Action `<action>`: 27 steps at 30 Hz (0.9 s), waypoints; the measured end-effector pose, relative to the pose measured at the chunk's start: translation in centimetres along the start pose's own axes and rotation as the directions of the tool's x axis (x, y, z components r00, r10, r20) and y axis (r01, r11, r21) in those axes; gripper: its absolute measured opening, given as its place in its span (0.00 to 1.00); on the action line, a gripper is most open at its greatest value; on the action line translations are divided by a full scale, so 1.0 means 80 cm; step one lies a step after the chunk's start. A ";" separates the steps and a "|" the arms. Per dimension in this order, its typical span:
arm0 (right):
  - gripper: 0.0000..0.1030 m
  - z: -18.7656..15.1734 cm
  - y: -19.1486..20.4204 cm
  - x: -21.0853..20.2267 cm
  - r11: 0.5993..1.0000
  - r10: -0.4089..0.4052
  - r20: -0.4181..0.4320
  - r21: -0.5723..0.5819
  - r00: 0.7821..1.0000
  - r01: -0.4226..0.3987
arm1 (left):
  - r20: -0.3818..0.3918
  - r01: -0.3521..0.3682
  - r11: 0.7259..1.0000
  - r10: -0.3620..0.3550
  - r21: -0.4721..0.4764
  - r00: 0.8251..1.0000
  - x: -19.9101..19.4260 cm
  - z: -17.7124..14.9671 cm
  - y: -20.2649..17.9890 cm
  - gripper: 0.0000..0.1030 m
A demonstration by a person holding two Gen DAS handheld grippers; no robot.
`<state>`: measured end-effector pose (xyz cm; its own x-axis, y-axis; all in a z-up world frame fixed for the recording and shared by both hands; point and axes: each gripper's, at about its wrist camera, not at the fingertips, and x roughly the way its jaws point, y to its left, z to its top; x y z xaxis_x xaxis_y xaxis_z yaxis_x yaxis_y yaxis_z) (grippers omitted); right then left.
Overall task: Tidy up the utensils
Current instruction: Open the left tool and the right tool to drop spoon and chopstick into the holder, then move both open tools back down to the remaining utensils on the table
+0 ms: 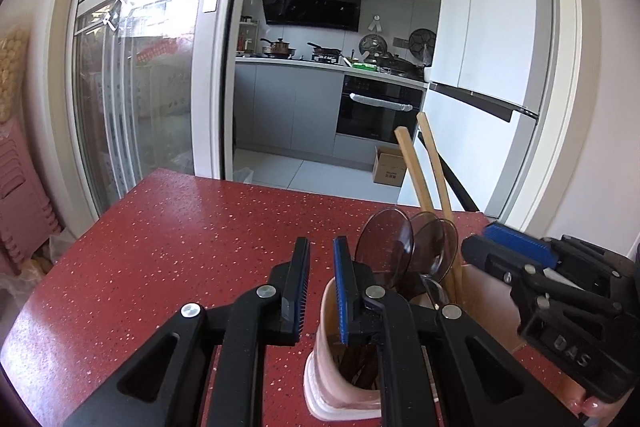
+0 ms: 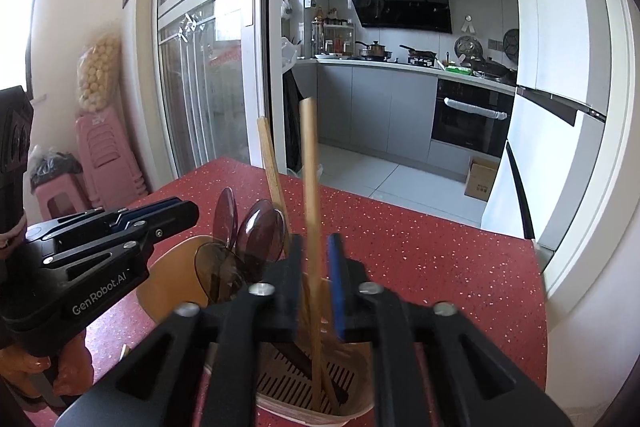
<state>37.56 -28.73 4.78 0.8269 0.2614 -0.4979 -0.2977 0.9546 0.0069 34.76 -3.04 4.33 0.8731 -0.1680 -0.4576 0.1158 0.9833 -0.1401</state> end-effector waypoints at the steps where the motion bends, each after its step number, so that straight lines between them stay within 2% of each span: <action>1: 0.47 0.001 -0.002 -0.004 1.000 0.001 0.006 0.011 1.000 -0.002 | 0.000 -0.004 1.000 0.004 -0.004 1.000 -0.003 0.001 0.002 0.40; 5: 0.50 0.005 -0.004 -0.015 1.000 0.005 0.009 0.023 1.000 -0.006 | -0.001 -0.018 1.000 0.018 -0.001 1.000 -0.016 0.000 0.006 0.40; 8: 0.58 0.007 -0.006 -0.026 0.999 0.022 0.000 0.045 1.000 -0.022 | -0.017 -0.031 1.000 0.031 -0.002 0.999 -0.029 -0.002 0.010 0.40; 15: 0.67 -0.004 -0.006 -0.065 0.994 0.042 -0.017 0.105 0.999 -0.040 | -0.037 -0.054 0.998 0.054 -0.014 0.998 -0.069 -0.020 0.024 0.41; 16: 0.68 -0.006 -0.005 -0.070 0.993 0.043 -0.021 0.113 0.999 -0.040 | -0.043 -0.058 0.998 0.057 -0.021 0.997 -0.077 -0.025 0.027 0.51; 17: 0.69 -0.009 -0.005 -0.076 0.992 0.044 -0.025 0.122 0.999 -0.041 | -0.051 -0.062 0.998 0.060 -0.032 0.997 -0.085 -0.031 0.031 0.67; 18: 0.69 -0.013 -0.004 -0.082 0.990 0.046 -0.029 0.132 0.999 -0.042 | -0.057 -0.068 0.997 0.066 -0.043 0.996 -0.091 -0.034 0.034 1.00; 21: 0.70 -0.027 -0.005 -0.097 0.986 0.053 -0.050 0.161 0.997 -0.044 | -0.040 -0.081 0.992 0.078 -0.095 0.996 -0.119 -0.051 0.045 1.00; 27: 0.74 -0.069 0.000 -0.123 0.975 0.065 -0.125 0.217 0.990 -0.037 | -0.132 -0.107 0.990 0.095 -0.091 0.987 -0.150 -0.094 0.049 1.00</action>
<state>26.77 -32.12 4.91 0.7397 0.3031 -0.6008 -0.2169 0.9526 0.2134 21.20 2.28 2.65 0.8098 -0.0819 -0.5809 -0.0222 0.9852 -0.1699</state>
